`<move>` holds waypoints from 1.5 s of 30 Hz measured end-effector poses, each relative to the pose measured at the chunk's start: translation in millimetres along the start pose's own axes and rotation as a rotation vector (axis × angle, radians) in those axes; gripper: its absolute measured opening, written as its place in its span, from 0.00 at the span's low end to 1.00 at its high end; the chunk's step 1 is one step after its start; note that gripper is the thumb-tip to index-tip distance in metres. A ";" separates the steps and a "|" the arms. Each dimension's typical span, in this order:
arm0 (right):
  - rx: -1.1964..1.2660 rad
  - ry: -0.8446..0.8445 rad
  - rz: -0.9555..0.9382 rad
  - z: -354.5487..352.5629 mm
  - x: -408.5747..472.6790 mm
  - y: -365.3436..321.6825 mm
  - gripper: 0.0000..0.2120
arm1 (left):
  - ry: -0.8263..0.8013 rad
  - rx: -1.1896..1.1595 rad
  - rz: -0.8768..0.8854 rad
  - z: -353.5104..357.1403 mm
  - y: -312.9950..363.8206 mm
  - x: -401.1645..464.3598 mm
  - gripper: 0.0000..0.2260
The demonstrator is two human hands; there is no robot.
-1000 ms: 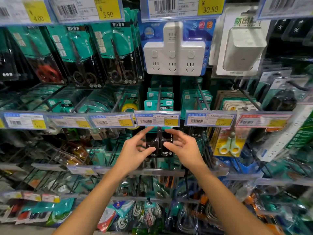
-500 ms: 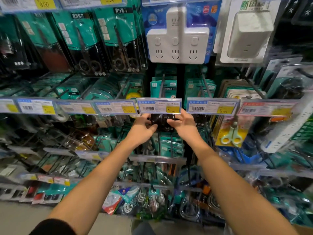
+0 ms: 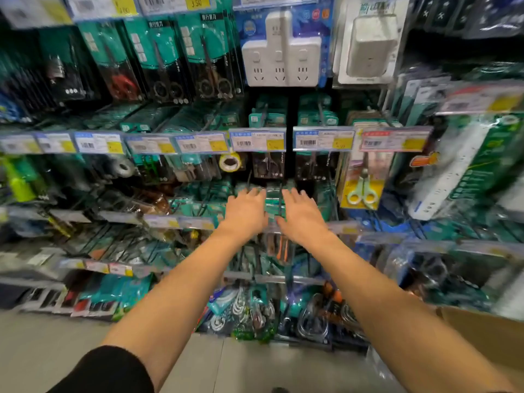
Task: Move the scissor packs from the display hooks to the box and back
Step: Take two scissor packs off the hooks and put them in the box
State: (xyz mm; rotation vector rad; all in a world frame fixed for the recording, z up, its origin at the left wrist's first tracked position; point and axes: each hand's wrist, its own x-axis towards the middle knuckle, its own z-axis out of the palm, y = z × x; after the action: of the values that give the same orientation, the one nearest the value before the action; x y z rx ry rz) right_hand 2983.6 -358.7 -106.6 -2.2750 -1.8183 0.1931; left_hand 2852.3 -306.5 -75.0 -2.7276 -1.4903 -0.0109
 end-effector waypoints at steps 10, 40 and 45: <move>-0.097 -0.002 -0.037 22.3 -145.0 16.1 0.33 | -0.033 -0.011 0.029 28.4 59.8 -143.8 0.25; -0.136 -0.057 0.557 -1.2 -497.0 327.2 0.24 | -0.181 -0.083 0.583 100.1 444.5 -286.6 0.22; -0.101 -0.188 0.570 10.2 -509.2 390.2 0.27 | -0.344 -0.032 0.508 126.1 497.4 -277.6 0.23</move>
State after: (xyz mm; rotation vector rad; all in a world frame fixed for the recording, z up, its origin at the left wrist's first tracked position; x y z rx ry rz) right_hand 3235.3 -934.9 -233.7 -2.8806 -1.2225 0.4258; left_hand 3119.6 -804.5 -220.1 -3.1661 -0.7954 0.4686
